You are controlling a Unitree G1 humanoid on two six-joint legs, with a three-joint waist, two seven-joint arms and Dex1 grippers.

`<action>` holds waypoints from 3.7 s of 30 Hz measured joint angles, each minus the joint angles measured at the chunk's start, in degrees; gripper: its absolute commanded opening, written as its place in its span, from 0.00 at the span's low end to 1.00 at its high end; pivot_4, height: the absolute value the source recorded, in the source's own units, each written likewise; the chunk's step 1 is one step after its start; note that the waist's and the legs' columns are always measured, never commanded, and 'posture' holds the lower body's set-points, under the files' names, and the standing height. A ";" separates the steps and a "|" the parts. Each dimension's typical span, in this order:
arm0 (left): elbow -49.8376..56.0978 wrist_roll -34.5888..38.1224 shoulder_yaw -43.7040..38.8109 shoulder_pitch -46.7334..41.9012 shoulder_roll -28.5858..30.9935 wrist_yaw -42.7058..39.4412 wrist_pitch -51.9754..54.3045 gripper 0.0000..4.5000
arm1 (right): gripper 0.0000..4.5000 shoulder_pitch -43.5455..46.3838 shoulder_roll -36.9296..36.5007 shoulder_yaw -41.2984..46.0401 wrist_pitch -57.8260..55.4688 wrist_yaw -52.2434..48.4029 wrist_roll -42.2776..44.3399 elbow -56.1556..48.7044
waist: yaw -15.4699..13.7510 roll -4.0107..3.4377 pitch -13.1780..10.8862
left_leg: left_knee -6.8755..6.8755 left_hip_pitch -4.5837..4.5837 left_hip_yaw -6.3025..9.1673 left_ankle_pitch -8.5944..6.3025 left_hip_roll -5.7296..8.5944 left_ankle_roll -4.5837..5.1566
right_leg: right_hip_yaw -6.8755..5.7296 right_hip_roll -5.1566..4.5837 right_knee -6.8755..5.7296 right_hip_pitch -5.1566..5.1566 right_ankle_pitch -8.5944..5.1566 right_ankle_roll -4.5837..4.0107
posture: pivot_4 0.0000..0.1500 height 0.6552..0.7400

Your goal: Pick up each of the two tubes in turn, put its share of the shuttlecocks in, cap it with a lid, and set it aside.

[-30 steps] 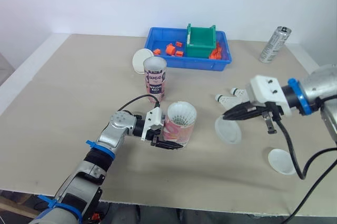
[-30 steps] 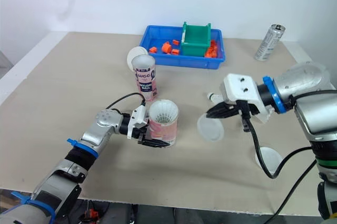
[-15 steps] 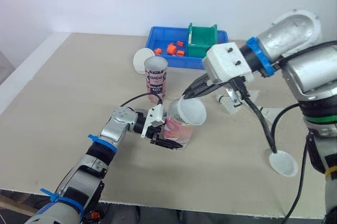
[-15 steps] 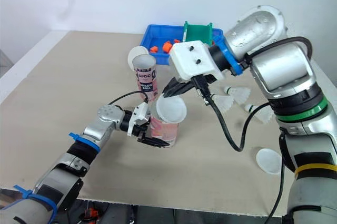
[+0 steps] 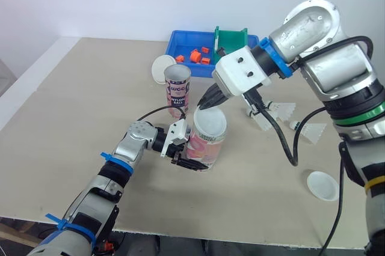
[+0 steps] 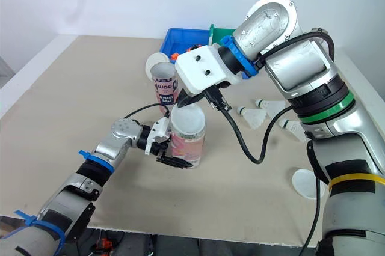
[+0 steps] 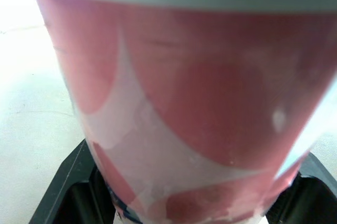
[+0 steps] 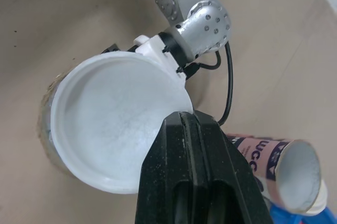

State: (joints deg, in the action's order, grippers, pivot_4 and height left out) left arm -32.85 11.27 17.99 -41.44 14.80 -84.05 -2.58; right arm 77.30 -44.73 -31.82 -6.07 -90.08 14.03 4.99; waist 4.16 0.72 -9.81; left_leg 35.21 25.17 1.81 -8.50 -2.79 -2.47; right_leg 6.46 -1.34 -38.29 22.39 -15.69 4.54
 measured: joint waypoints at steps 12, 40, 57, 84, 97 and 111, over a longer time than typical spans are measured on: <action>-0.09 -0.19 0.38 -0.26 -0.02 0.14 -0.22 0.69 | 0.01 -3.61 -1.18 -1.66 0.39 0.08 -1.39 -3.63 | -0.01 0.00 0.00 | 0.00 0.00 0.01 0.00 0.00 0.00 | 0.00 0.00 0.00 -0.01 -0.03 -0.04 | 1.00 0.85; 1.22 -0.11 0.40 0.41 0.50 0.96 0.34 0.69 | 0.01 -2.27 -1.93 0.90 4.88 -0.10 -4.12 -6.22 | -0.01 0.00 0.00 | -0.02 -0.01 0.02 0.00 0.00 0.00 | -0.01 0.00 0.00 -0.01 -0.08 -0.14 | 1.00 0.85; 1.90 -0.12 0.71 0.34 0.54 1.15 0.74 0.69 | 0.01 -4.36 -2.15 0.19 7.96 -0.06 -7.47 -8.26 | -0.03 0.00 0.00 | -0.02 -0.01 0.02 0.00 0.00 0.00 | -0.01 0.00 0.00 -0.02 -0.08 -0.08 | 1.00 0.85; 1.98 0.06 0.60 0.57 1.09 0.92 1.13 0.69 | 0.36 -6.65 -1.80 11.70 -12.67 -0.11 7.82 -6.82 | 0.01 0.12 0.06 | -0.16 -0.06 0.06 -0.01 -0.04 0.00 | -0.06 0.04 -0.05 0.01 -0.19 -0.27 | 1.00 0.85; 0.82 0.06 0.22 0.26 1.02 0.48 0.21 0.69 | 0.01 -11.64 -4.67 4.78 -10.65 -0.05 4.75 -10.94 | 0.15 0.02 0.02 | -0.16 -0.09 0.01 0.01 -0.04 0.01 | -0.04 0.04 -0.07 0.08 -0.14 -0.34 | 1.00 0.85; -0.28 0.02 -0.11 0.76 1.56 0.81 0.37 0.69 | 0.01 -10.62 0.38 -0.14 2.56 -0.10 -8.57 -9.41 | 0.63 0.60 0.48 | -0.37 -0.97 -0.01 -0.01 -0.11 -0.03 | -0.05 0.04 -0.06 -0.29 -0.14 -0.51 | 1.00 0.85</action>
State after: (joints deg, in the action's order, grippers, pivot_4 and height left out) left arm -33.13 11.29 17.88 -40.68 16.37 -83.24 -2.21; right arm 66.69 -44.35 -31.96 -3.51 -90.17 5.46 -4.42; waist 4.78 1.32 -9.33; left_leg 34.84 24.20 1.80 -8.51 -2.90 -2.50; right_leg 6.41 -1.29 -38.35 22.10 -15.83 4.03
